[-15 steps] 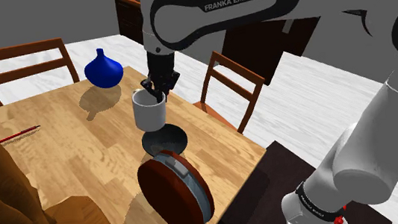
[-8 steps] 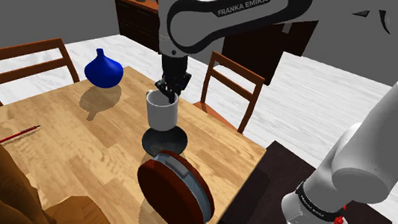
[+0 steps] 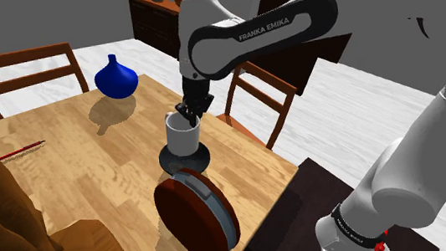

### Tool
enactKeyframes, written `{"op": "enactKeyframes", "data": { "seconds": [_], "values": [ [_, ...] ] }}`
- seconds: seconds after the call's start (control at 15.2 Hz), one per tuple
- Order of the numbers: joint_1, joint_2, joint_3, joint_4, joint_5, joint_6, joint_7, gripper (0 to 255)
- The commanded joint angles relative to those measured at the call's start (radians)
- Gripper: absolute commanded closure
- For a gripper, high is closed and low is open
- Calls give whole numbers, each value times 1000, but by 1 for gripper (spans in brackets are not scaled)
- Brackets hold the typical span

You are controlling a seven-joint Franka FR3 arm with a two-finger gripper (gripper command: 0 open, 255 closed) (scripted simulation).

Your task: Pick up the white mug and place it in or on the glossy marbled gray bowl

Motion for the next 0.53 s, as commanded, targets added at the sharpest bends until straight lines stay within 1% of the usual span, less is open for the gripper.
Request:
{"op": "enactKeyframes", "data": {
  "seconds": [0.0,0.33,0.46],
  "values": [
    [1,12,1,-14,-4,27,3,255],
    [3,49,0,-51,-18,99,12,255],
    [3,49,0,-51,-17,99,12,255]
  ]
}}
